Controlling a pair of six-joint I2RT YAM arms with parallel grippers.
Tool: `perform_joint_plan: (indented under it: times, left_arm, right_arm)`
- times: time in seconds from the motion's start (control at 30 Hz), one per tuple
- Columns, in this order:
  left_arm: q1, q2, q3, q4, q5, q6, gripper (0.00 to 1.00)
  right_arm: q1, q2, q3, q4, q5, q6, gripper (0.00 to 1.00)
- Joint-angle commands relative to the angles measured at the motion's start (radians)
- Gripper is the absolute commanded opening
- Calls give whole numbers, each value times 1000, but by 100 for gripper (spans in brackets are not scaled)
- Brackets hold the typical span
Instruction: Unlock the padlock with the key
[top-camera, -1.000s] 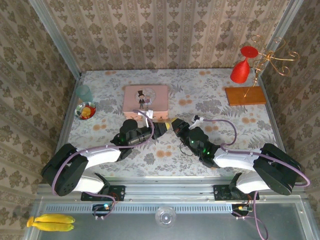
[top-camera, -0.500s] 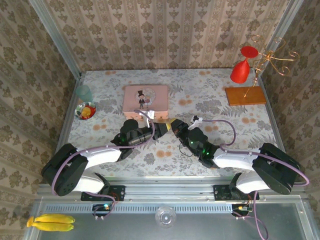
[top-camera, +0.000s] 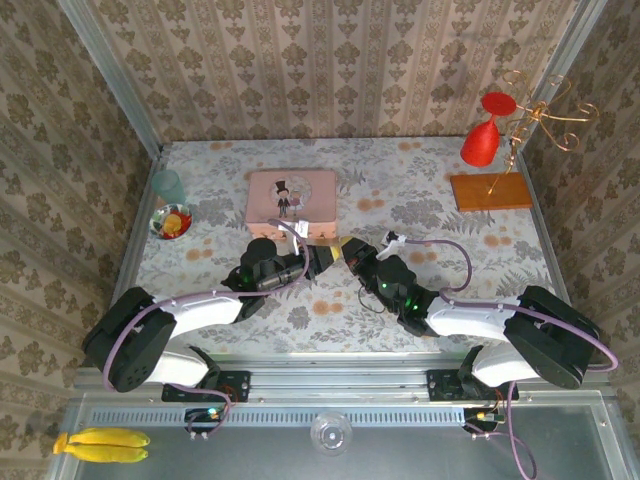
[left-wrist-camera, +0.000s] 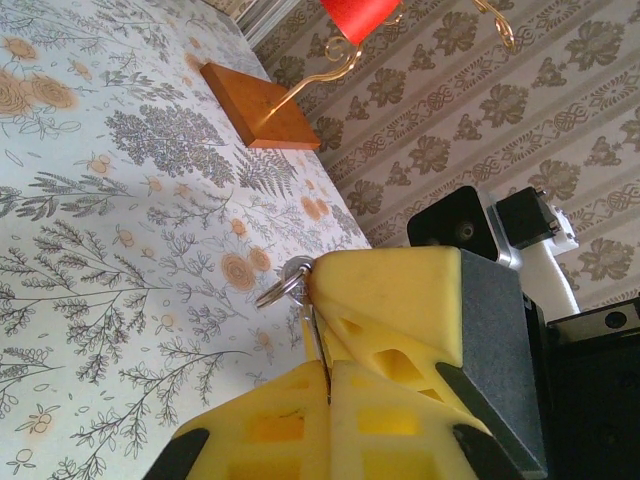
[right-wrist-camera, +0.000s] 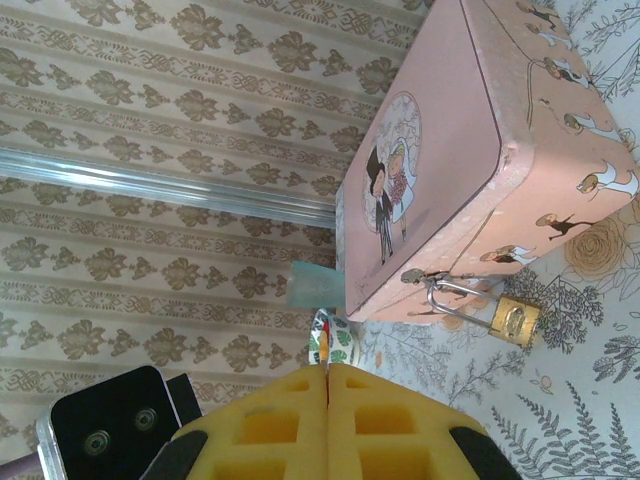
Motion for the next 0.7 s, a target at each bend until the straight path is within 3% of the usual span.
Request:
perform_joint_plan:
  times: [0.0,0.07,0.13,0.23,0.33,0.47,0.53,0.6,0.67]
  left_arm:
    - [21,-9,35,-26,18,13,0]
    - [39,-32,48,-130,-2,27,0]
    - [57,-59,108,-362,-22,96,0]
    - [54,-93,242,-763,-99,271,0]
    - [54,-77,386,-1092,-169,426,0]
    - [22,31,619,-1520,-343,585,0]
    - [-36,96,737,-1707,-467,680,0]
    - [-109,146,827,-1835,-559,771,0]
    - [-145,159,864,-1892,-572,841,0]
  right_arm:
    - [15,-2,-20,-7,0,-41,6]
    - [-24,-18,-16,-30,-51,-119,30]
    - [-150,-42,2,-146,-220,-201,39]
    - [-328,-74,15,-274,-454,-349,43]
    - [-413,-119,46,-417,-592,-555,44]
    - [-420,-174,125,-642,-672,-802,47]
    - [-420,-200,118,-644,-715,-849,47]
    - [-424,-211,117,-621,-838,-877,48]
    - [-423,-205,123,-603,-937,-893,48]
